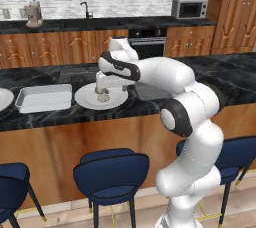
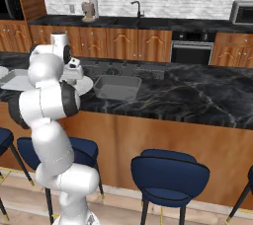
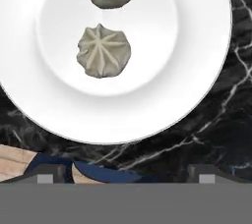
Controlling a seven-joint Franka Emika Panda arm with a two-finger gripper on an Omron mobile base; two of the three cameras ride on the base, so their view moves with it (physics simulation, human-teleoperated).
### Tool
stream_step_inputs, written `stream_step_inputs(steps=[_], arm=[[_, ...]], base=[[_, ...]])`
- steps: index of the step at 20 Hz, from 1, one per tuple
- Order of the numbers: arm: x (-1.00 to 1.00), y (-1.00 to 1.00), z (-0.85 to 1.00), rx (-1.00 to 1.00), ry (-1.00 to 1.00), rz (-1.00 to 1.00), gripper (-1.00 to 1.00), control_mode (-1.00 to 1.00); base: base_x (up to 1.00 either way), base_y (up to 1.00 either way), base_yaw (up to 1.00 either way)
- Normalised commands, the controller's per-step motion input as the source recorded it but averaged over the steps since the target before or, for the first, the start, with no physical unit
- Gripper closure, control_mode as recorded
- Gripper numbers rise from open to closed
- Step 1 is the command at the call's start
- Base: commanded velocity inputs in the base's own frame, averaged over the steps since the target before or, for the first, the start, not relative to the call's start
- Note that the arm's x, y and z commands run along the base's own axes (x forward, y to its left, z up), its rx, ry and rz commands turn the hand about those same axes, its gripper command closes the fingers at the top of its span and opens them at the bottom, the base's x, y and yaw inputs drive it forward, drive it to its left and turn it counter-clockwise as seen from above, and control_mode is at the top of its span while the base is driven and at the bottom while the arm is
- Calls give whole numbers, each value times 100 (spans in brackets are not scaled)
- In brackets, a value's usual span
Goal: Place two dumplings into each of the tupperware containers and then place the containers in the fridge.
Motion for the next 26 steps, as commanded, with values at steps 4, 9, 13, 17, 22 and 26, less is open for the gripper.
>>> stream_step_inputs(steps=[4, 9, 13, 17, 22, 26], arm=[[90, 59, -31, 0, 14, 2, -100, -100], [36, 15, -22, 0, 10, 0, -100, -100], [4, 0, -42, 0, 1, 0, -100, -100], [11, 0, -53, 0, 1, 0, -100, -100], [3, 0, -45, 0, 7, 0, -100, -100], [0, 0, -39, 1, 9, 0, -100, -100]], base=[[0, 0, 0], [0, 0, 0], [0, 0, 0], [0, 0, 0], [0, 0, 0], [0, 0, 0]])
